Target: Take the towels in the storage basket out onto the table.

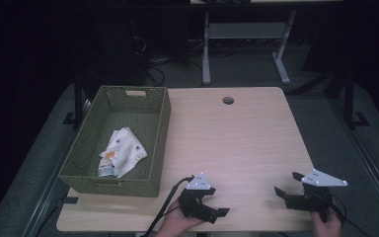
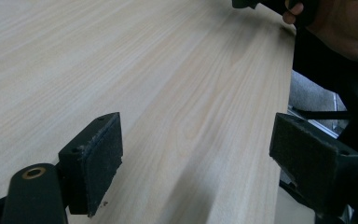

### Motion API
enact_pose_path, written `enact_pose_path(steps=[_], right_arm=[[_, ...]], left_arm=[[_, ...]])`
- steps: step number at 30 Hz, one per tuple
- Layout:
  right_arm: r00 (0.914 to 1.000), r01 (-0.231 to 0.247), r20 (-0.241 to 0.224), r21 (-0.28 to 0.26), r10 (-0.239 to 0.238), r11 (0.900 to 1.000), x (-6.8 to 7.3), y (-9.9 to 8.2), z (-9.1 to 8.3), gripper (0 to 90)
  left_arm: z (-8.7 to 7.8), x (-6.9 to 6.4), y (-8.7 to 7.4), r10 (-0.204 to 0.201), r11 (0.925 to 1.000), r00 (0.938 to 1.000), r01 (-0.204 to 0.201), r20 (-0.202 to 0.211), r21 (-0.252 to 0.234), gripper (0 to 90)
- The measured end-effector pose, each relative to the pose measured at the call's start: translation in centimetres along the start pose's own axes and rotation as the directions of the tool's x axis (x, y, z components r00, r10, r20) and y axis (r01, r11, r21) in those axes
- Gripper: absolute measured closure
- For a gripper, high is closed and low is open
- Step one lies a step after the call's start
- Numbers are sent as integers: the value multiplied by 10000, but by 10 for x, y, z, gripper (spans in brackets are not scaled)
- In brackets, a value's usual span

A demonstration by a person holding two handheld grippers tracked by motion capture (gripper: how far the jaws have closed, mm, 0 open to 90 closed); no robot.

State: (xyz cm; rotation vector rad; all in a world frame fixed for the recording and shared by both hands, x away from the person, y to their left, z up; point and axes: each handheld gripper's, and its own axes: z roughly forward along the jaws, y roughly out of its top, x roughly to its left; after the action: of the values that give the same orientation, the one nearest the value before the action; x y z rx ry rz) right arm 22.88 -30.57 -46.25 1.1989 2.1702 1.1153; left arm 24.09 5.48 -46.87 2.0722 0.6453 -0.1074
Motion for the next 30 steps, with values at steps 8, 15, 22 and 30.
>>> enact_pose_path(steps=[8,15,22,30], right_arm=[[9999,116,-103,-46,-117,9999,5,3,2,140],[10000,32,-48,-115,-33,9999,5,3,2,140],[10000,24,-80,-126,-25,9999,6,3,1,140],[10000,22,-61,-125,-22,9999,7,3,2,140]], left_arm=[[-8,2,1,101,9999,9999,-101,-111,17,171],[-15,2,7,139,9997,9997,-142,-210,-182,170],[-24,1,16,177,9994,9991,-189,-383,-298,171],[-31,4,34,227,9992,9967,-252,-779,-316,171]])
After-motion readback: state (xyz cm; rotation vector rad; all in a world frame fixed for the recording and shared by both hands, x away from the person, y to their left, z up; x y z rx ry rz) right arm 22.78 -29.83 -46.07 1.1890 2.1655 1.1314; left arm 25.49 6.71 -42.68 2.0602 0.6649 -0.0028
